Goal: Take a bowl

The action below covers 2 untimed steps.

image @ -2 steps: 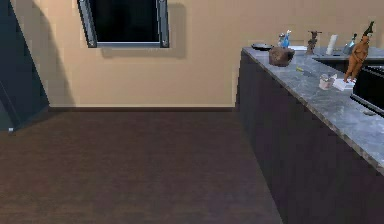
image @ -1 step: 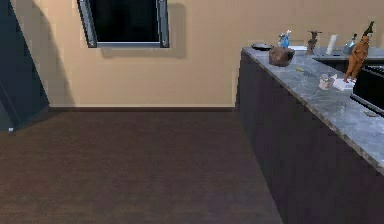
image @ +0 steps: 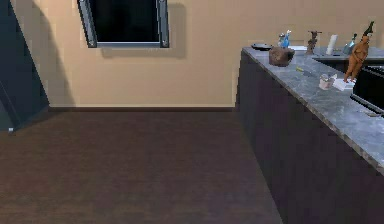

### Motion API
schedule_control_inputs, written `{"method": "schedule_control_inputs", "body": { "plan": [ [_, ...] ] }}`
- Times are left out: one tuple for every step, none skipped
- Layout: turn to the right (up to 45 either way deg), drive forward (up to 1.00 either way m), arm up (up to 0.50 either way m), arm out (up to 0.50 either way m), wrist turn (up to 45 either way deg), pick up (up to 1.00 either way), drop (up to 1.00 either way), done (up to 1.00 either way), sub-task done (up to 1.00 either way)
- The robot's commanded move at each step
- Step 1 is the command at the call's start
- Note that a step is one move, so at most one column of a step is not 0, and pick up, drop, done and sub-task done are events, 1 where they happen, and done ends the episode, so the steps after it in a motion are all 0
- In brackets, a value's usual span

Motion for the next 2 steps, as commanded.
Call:
{"method": "schedule_control_inputs", "body": {
  "plan": [
    [0.0,0.00,0.00,0.00,45.0,0.00,0.00,0.00,0.00],
    [0.0,0.00,0.00,0.00,6.0,0.00,0.00,0.00,0.00]
  ]
}}
